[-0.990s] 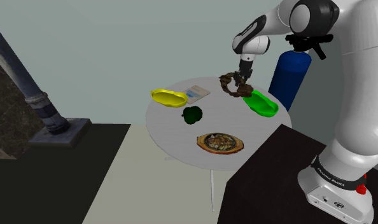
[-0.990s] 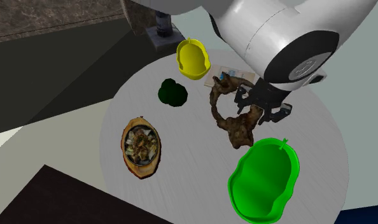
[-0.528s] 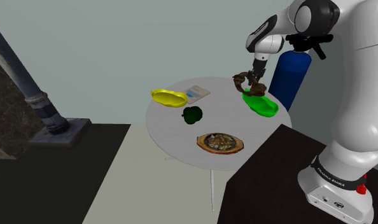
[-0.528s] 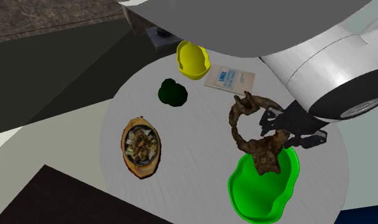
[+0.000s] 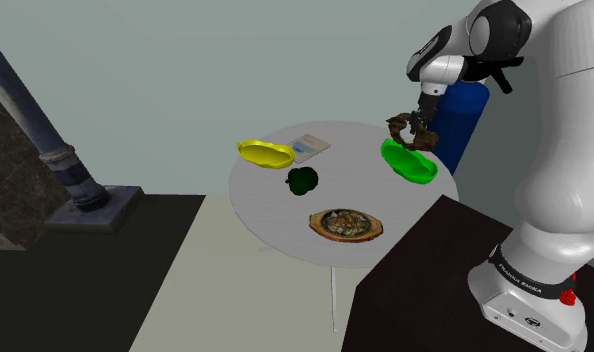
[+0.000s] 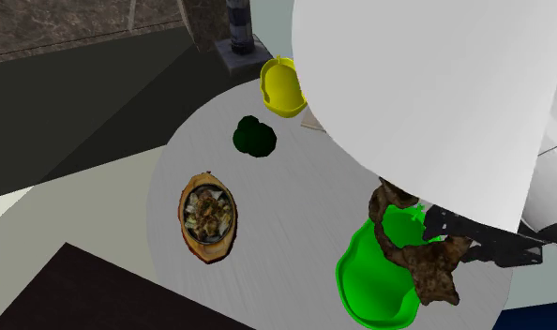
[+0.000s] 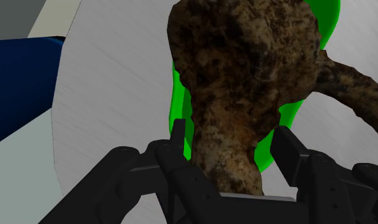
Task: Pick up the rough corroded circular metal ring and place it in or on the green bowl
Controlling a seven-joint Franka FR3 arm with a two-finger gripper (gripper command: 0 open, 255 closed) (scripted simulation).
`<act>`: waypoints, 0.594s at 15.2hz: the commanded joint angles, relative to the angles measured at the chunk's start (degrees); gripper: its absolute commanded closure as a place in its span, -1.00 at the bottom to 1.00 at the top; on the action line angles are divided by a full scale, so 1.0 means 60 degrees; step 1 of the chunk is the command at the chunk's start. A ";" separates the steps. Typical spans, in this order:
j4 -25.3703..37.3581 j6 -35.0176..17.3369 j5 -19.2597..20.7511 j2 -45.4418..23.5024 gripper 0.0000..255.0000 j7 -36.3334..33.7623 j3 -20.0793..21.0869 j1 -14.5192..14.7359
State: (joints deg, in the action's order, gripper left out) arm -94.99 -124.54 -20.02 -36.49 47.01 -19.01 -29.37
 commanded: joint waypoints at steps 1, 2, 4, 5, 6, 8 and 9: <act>0.0013 -0.0121 -0.0056 -0.0136 1.00 0.0083 0.0034 -0.0055; 0.0012 -0.0202 -0.0088 -0.0218 1.00 0.0107 0.0058 -0.0070; 0.0009 -0.0363 -0.0153 -0.0382 1.00 0.0155 0.0106 -0.0101; 0.0011 -0.0443 -0.0185 -0.0467 1.00 0.0179 0.0131 -0.0117; 0.0015 -0.0521 -0.0217 -0.0552 1.00 0.0203 0.0155 -0.0133; 0.0030 -0.0675 -0.0281 -0.0726 1.00 0.0249 0.0206 -0.0167; 0.0041 -0.0751 -0.0313 -0.0814 1.00 0.0272 0.0232 -0.0184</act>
State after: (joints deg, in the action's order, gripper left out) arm -94.98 -128.57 -21.67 -40.74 48.50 -17.79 -30.34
